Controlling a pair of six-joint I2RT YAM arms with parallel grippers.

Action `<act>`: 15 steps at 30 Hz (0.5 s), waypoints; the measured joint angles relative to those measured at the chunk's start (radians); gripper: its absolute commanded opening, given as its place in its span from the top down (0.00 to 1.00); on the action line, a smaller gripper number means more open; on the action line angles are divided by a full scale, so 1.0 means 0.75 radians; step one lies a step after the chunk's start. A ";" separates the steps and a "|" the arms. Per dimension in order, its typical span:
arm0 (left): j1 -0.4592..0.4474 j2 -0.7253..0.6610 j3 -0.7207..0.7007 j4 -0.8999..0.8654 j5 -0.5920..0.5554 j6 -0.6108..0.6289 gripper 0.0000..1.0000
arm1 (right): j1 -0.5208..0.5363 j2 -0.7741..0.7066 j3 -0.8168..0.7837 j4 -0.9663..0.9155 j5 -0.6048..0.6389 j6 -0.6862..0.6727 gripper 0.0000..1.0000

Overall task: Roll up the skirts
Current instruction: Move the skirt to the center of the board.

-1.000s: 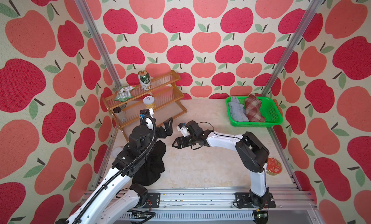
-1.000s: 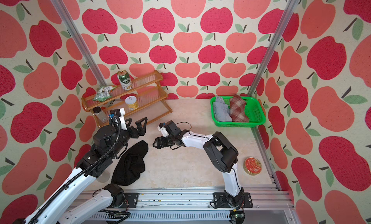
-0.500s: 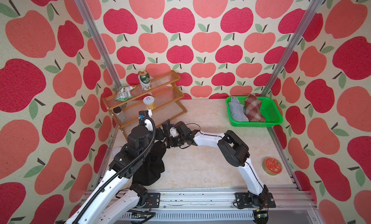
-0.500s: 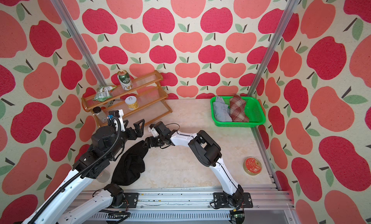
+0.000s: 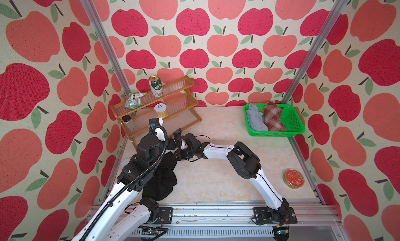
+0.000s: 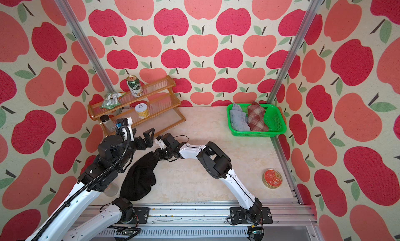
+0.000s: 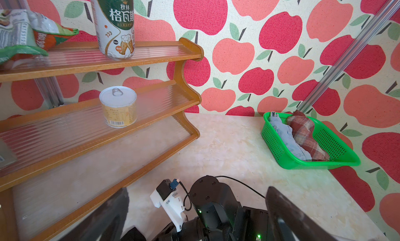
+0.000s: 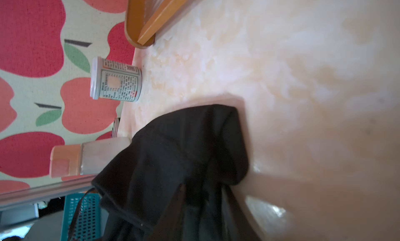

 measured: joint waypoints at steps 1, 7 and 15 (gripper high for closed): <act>0.004 -0.001 0.000 0.001 0.001 0.001 0.01 | -0.006 0.000 -0.014 0.005 0.003 0.007 1.00; 0.014 -0.001 -0.001 0.001 0.015 0.009 0.02 | -0.089 -0.105 -0.174 0.040 0.003 0.016 1.00; 0.010 0.067 -0.077 0.087 0.099 -0.003 0.11 | -0.445 -0.587 -0.438 -0.152 0.023 -0.141 1.00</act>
